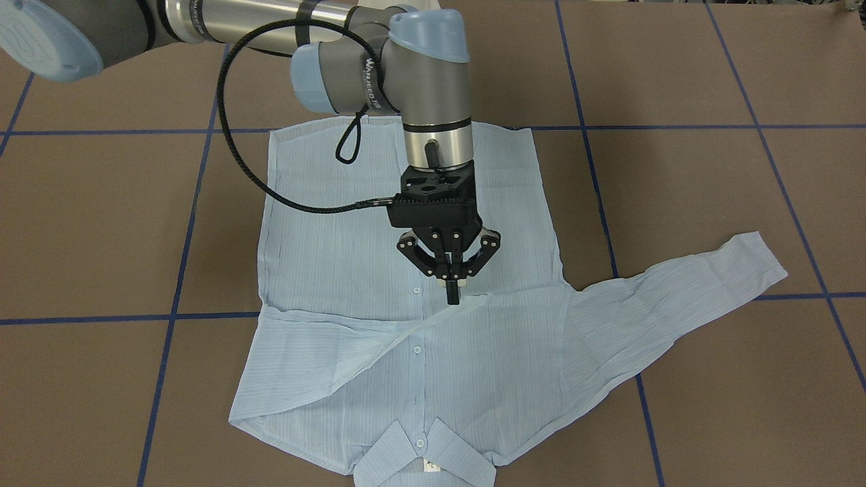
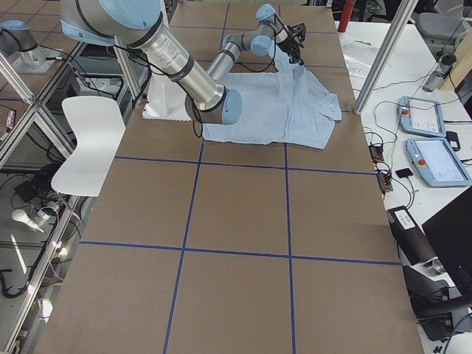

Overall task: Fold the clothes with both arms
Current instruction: 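Grasp the sleeve cuff with the right gripper and fold it across the shirt body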

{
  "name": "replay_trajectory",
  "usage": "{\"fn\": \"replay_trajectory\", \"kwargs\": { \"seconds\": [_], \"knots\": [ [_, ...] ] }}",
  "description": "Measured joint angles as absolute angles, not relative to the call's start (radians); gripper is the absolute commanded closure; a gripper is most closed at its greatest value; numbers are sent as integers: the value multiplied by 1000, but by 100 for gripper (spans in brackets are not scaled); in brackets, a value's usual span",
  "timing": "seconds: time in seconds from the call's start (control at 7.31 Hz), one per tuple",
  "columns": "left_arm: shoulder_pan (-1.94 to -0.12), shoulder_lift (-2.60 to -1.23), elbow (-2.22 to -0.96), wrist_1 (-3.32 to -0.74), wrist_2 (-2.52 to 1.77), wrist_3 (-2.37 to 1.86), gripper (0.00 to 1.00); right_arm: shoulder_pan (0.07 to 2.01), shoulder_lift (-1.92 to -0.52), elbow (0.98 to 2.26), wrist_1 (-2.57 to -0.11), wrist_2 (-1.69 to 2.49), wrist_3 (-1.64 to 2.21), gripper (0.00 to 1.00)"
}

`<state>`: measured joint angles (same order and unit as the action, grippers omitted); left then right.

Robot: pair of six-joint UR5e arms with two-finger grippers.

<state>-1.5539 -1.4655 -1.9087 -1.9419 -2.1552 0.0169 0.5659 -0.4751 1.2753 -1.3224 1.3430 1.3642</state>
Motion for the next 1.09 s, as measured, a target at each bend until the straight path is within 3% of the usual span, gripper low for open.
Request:
{"fn": "replay_trajectory", "kwargs": {
  "seconds": [0.14,0.27,0.55,1.09],
  "knots": [
    [-1554,-1465,-1908,-1942,-2155,17,0,548,-445,1218,-1294,1334,1363,5],
    [-1554,-1465,-1907,-1941,-2155,17,0,536,-417,1171,-1274,1330,1362,0],
    [-1554,-1465,-1906,-1941,-2155,15,0,527,-344,1076,-1263,1330,1364,0],
    [-1549,-1483,-1838,-2072,-2157,-4,0,628,-318,1074,-1347,1561,1343,0]
  ]
}}
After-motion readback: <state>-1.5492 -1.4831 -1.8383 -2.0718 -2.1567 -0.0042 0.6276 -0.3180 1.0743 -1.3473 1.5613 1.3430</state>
